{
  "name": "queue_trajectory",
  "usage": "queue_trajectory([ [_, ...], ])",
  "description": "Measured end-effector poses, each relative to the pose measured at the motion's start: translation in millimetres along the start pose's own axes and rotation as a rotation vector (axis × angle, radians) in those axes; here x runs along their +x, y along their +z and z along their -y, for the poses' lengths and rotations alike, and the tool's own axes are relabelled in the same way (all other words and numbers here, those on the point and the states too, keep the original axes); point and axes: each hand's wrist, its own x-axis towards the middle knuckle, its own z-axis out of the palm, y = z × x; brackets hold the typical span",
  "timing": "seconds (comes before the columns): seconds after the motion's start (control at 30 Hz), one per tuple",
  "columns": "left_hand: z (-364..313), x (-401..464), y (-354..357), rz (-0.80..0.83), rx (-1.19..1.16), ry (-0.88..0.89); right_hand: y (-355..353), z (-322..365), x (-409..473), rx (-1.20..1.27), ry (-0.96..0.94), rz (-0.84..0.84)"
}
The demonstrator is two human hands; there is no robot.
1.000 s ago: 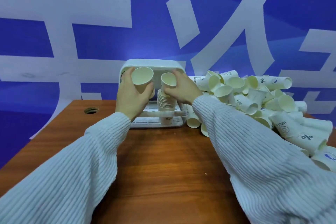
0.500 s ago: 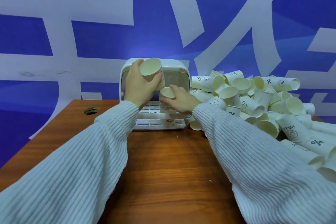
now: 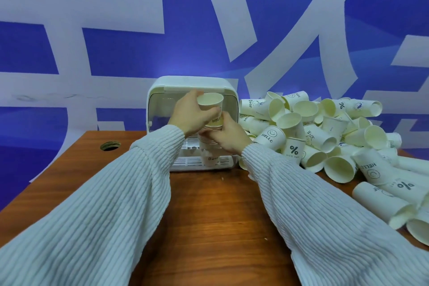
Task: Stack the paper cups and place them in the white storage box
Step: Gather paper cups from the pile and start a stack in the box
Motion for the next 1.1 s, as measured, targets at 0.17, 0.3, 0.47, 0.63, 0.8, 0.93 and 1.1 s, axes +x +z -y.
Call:
queue_trajectory([
  [0.17,3.9,-9.9,15.0,0.164,0.061,-0.023,3.7,-7.5,4.2,0.001,0.024,-0.013],
  [0.3,14.2,-6.2,20.5,0.34,0.137,-0.039,5.7,-14.6,10.5,-0.016,0.027,-0.028],
  [0.47,22.5,-3.0,17.4,0.419,0.405,0.001,-2.1,-15.8,5.4,-0.093,-0.039,0.082],
  [0.63,12.0,-15.4,18.6,0.202,0.355,0.087,-20.5,-12.2,-13.3,-0.004,-0.097,0.093],
  [0.8,-37.1,-37.5,47.5,-0.063,0.219,0.429,-62.6,-28.9,-46.7,-0.118,-0.097,-0.007],
  [0.93,-81.6,-59.6,97.4,0.011,0.095,0.527,-102.5,-55.1,-80.1,-0.263,-0.088,-0.143],
  [1.1,-119.6,-81.3,150.8,0.102,0.038,0.594,-164.6,-92.6,-135.6,-0.321,-0.019,-0.207],
])
